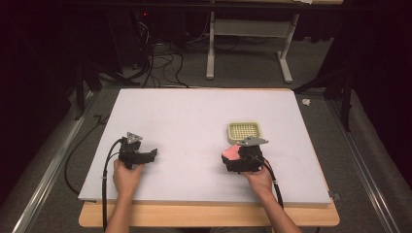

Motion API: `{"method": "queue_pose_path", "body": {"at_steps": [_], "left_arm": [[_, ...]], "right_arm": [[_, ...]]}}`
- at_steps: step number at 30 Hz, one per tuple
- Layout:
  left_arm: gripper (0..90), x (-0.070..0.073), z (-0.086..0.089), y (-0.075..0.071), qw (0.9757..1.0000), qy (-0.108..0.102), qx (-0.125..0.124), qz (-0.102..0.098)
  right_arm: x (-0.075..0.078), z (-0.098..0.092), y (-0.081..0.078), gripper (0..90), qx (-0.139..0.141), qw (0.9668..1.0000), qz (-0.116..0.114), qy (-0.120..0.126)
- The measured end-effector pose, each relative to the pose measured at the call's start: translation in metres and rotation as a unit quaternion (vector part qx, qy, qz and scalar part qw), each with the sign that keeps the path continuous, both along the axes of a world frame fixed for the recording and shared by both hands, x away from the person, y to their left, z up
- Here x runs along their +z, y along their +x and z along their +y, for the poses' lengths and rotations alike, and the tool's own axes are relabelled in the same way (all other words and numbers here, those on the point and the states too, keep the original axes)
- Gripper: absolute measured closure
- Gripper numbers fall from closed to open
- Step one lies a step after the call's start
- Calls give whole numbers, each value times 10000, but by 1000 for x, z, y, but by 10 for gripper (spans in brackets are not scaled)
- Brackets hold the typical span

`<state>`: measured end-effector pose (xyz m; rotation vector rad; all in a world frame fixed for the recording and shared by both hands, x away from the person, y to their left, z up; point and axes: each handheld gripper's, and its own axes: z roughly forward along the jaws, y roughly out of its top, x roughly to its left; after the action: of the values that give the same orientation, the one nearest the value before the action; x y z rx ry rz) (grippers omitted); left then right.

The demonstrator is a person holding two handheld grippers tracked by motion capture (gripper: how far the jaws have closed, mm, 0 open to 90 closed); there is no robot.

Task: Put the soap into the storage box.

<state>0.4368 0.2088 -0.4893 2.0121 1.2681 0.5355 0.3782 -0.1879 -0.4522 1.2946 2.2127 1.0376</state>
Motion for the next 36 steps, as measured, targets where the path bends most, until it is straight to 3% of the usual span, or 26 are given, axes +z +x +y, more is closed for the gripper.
{"method": "queue_pose_path", "body": {"at_steps": [19, 36], "left_arm": [[175, 0, 0, 0, 10000, 1, -4, 2], [174, 0, 0, 0, 10000, 4, 0, 0]], "right_arm": [[9, -29, -3, 135, -328, 9992, -110, 198], [18, -54, 6, 135, -654, 9975, -114, 260]]}}
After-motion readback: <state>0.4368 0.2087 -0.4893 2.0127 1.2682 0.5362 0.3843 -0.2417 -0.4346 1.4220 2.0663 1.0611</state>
